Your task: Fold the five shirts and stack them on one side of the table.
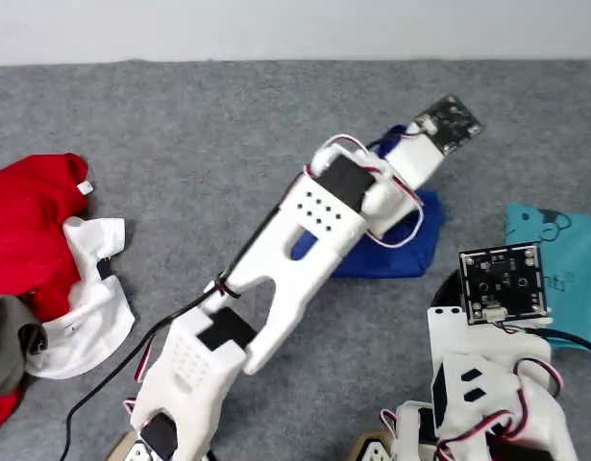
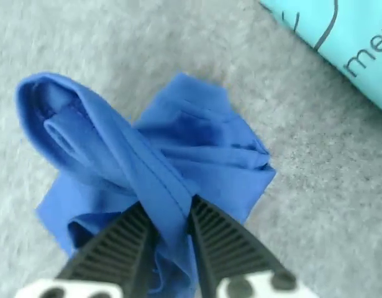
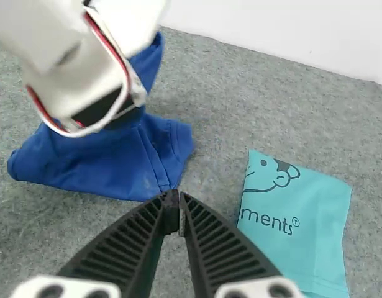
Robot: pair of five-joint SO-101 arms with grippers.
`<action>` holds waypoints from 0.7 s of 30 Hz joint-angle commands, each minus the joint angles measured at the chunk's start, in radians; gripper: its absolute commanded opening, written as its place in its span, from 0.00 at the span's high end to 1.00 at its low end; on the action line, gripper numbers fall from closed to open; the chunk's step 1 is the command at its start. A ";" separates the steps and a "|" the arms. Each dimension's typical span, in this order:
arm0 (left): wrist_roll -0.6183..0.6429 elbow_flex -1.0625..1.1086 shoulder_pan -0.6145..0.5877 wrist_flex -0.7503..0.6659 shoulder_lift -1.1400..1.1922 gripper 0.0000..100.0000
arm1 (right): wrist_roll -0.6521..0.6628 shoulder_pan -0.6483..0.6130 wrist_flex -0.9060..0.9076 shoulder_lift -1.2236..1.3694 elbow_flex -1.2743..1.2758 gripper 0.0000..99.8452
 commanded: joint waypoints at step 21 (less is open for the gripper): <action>0.112 -0.312 -0.183 0.189 0.081 0.91 | 0.009 0.012 0.004 -0.002 -0.054 0.99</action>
